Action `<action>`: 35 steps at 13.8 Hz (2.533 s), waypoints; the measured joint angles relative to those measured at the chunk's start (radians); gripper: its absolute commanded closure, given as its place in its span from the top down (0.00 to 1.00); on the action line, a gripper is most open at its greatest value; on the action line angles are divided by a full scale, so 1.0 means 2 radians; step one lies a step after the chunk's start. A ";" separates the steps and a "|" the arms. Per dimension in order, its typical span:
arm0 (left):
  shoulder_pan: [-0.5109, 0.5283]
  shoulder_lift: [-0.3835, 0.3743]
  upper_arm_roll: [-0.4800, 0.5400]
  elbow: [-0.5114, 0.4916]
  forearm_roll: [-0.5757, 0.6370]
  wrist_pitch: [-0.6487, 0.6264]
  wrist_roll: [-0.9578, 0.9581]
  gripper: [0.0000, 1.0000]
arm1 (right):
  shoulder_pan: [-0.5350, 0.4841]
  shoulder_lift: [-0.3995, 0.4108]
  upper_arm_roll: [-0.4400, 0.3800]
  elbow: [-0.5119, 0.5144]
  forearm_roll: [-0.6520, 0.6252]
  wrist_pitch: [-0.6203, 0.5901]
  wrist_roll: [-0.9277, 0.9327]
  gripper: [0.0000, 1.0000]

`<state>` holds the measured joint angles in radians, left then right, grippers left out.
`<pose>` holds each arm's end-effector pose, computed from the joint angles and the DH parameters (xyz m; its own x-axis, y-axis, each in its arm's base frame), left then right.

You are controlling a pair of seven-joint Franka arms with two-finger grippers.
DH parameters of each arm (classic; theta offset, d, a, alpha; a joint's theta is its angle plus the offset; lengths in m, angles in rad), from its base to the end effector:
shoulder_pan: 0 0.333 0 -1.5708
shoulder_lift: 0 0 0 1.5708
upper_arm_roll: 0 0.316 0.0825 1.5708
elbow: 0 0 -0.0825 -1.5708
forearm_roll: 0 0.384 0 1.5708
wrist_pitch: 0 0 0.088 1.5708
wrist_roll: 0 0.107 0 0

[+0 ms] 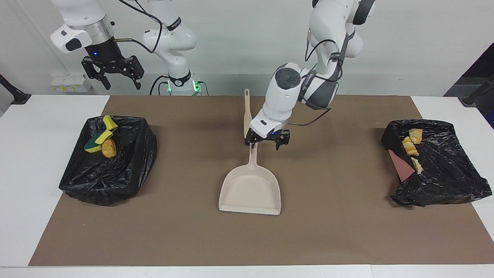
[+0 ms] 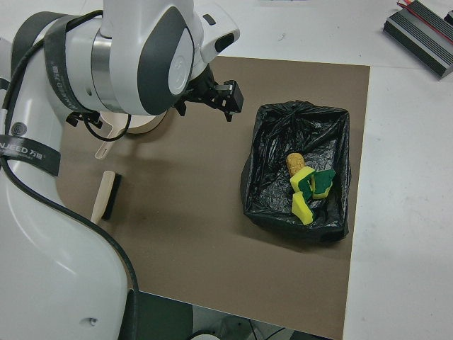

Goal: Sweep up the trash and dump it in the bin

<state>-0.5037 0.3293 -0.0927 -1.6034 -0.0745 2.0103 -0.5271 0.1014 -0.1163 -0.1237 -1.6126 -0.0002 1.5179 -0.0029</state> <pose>0.5511 -0.3713 0.4478 0.9993 -0.0331 0.0163 -0.0348 -0.9916 0.1246 0.5124 -0.0157 0.6617 0.9996 -0.0189 0.0208 -0.0186 -0.9997 -0.0141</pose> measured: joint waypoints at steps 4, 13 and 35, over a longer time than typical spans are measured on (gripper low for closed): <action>0.069 -0.043 0.003 0.001 0.000 -0.033 0.041 1.00 | 0.000 0.000 0.000 0.000 0.000 0.000 0.000 1.00; 0.205 -0.101 0.008 0.008 0.000 -0.109 0.229 1.00 | 0.000 0.000 0.000 0.000 0.000 0.000 0.000 1.00; 0.256 -0.174 0.019 0.029 0.013 -0.267 0.306 1.00 | 0.000 0.000 0.000 -0.003 0.000 0.000 0.000 1.00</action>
<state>0.0078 -0.0186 -0.0538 -1.5445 -0.0486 1.4754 0.0856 0.1006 -0.1163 -0.1238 -1.6181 -0.0009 1.5180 -0.0029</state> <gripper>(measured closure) 0.000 0.000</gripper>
